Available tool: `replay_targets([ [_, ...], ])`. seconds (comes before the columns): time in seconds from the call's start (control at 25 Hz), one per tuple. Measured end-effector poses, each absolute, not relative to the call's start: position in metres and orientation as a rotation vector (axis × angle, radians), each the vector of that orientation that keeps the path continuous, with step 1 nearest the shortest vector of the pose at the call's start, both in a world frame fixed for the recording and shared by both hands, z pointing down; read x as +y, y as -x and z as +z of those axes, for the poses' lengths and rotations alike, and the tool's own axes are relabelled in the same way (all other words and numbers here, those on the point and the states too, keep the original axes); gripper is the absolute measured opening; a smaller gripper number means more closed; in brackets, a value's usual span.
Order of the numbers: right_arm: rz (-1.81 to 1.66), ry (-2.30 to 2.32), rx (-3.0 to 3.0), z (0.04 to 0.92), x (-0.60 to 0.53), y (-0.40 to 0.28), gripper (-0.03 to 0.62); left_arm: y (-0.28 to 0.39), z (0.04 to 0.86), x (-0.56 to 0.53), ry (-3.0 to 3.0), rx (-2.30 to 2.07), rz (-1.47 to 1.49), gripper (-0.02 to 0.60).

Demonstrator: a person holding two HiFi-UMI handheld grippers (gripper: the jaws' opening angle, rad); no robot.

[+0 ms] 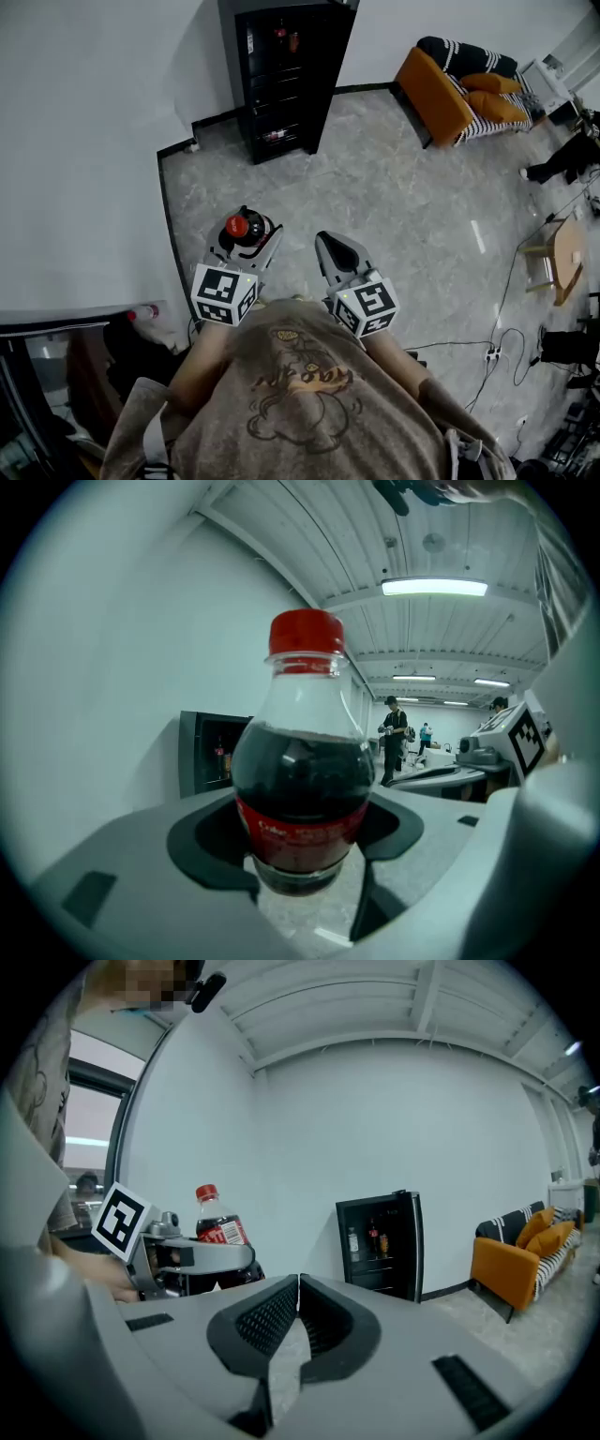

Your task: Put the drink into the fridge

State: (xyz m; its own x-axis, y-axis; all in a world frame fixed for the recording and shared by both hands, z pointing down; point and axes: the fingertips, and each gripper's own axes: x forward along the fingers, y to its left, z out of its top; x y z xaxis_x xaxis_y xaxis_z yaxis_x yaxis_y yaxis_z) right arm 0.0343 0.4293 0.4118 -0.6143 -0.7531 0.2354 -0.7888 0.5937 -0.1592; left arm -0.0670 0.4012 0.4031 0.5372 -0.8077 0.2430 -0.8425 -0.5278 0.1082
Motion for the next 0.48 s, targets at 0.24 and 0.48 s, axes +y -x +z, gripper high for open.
replay_targets([
  [0.24, 0.368, -1.228, -2.721, 0.414, 0.435, -0.05, 0.021, 0.051, 0.411, 0.4, -2.538, -1.432, 0.227, 0.31],
  [0.48, 0.391, -1.22, -2.728, 0.422, 0.427, -0.062, 0.021, 0.033, 0.415, 0.384, -2.548, -1.432, 0.225, 0.31],
])
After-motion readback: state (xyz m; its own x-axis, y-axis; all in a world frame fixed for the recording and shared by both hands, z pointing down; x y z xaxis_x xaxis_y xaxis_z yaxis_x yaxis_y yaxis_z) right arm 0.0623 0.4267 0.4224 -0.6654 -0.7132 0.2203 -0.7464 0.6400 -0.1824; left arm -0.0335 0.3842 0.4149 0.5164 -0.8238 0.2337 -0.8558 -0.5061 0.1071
